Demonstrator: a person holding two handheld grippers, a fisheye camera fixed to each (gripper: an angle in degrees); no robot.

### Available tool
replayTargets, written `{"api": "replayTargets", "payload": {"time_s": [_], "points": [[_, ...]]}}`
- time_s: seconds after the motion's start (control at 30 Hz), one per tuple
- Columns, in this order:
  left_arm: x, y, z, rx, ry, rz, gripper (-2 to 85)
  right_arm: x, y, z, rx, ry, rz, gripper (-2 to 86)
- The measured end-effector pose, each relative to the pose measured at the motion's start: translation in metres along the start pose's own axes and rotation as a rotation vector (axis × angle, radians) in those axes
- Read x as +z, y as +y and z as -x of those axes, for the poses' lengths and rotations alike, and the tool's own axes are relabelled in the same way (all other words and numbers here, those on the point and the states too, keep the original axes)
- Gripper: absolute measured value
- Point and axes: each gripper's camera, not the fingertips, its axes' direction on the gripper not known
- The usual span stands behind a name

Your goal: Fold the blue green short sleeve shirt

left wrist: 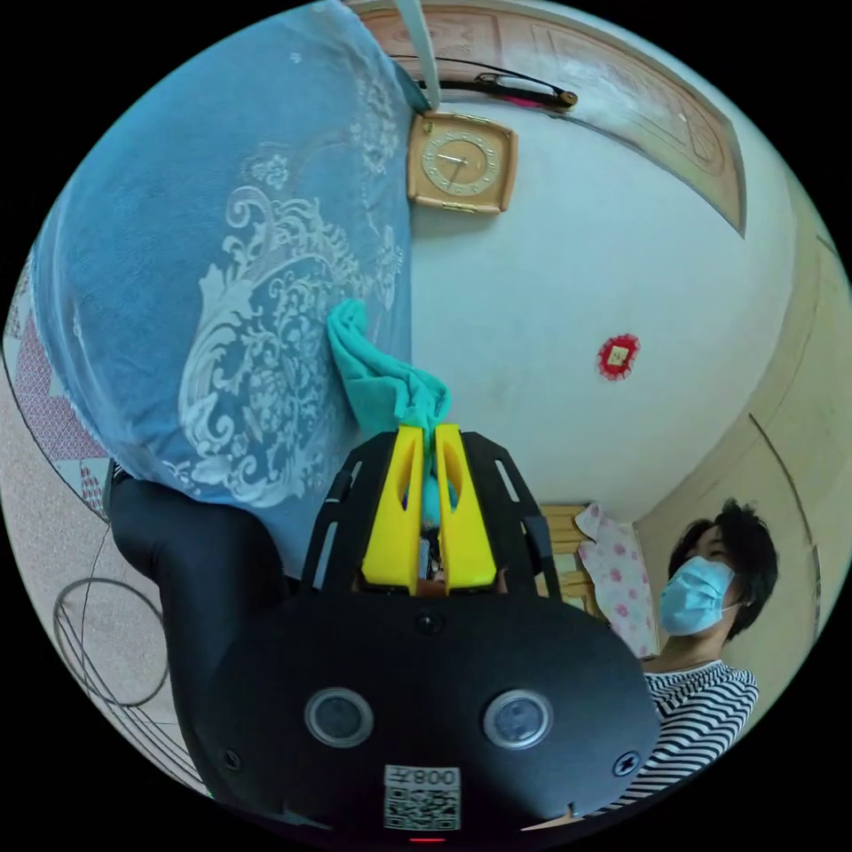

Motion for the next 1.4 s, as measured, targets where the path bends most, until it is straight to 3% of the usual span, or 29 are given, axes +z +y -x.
{"api": "replayTargets", "payload": {"time_s": [0.3, 0.57, 0.87, 1.1, 1.4], "points": [[0.078, 0.087, -0.025, 0.125, 0.086, 0.161, 2.9, -0.121, 0.138, -0.044, -0.064, -0.059, -0.122, 2.2], [0.215, 0.174, -0.024, 0.241, 0.153, 0.346, 2.9, -0.265, 0.259, -0.081, -0.19, -0.065, -0.294, 2.0], [0.366, 0.251, 0.025, 0.288, 0.151, 0.48, 2.9, -0.407, 0.327, -0.147, -0.259, -0.06, -0.417, 1.7], [0.511, 0.262, 0.093, 0.277, 0.091, 0.553, 2.8, -0.513, 0.3, -0.226, -0.207, -0.065, -0.455, 1.7], [0.834, 0.187, 0.193, 0.267, 0.19, 0.617, 2.7, -0.719, 0.095, -0.298, -0.248, 0.011, -0.473, 1.3]]}}
